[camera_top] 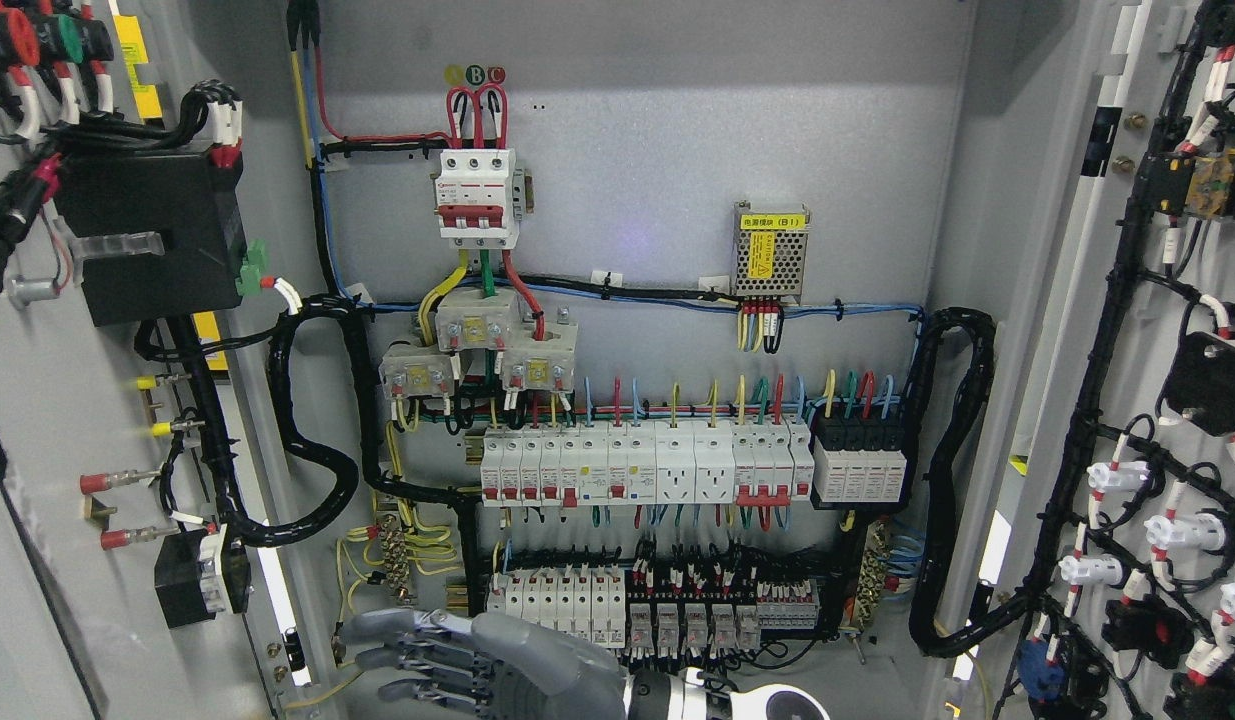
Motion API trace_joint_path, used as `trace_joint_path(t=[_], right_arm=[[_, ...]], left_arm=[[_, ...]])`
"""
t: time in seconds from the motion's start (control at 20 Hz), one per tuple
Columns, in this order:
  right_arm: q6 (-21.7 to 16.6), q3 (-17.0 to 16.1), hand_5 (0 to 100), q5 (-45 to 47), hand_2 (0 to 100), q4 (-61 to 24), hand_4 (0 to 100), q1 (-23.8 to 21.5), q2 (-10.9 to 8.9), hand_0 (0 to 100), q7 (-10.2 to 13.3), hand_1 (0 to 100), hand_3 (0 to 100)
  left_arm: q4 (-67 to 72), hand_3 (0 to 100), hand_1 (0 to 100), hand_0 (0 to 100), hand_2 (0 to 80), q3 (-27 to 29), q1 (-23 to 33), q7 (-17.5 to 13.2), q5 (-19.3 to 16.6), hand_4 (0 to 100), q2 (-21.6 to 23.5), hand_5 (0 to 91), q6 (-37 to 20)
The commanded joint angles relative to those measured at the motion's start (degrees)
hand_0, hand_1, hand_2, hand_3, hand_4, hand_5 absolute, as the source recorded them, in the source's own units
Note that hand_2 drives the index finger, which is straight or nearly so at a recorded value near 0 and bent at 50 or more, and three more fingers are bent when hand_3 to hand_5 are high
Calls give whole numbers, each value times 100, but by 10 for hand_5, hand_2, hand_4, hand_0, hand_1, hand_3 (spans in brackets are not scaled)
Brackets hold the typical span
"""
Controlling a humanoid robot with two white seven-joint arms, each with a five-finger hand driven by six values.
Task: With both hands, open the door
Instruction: 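Withdraw the right hand down away from the cabinet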
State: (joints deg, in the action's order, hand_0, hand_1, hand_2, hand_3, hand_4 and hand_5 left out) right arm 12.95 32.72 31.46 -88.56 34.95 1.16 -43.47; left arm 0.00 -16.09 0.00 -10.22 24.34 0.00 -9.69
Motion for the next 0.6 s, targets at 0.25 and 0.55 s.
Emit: trace_joint_path(t=[0.25,0.55], right_arm=[[15,928,0,-26,0,-83,0,3,745,265,111,0,0],[15,1113,0,-26,0,-83,0,29,745,265,207,0,0]], left_arm=[[-149,0,0,0,0,1,-132,-7,0,0,-150,0,20],[-149,0,0,0,0,1,-132,-7,0,0,-150,0,20]])
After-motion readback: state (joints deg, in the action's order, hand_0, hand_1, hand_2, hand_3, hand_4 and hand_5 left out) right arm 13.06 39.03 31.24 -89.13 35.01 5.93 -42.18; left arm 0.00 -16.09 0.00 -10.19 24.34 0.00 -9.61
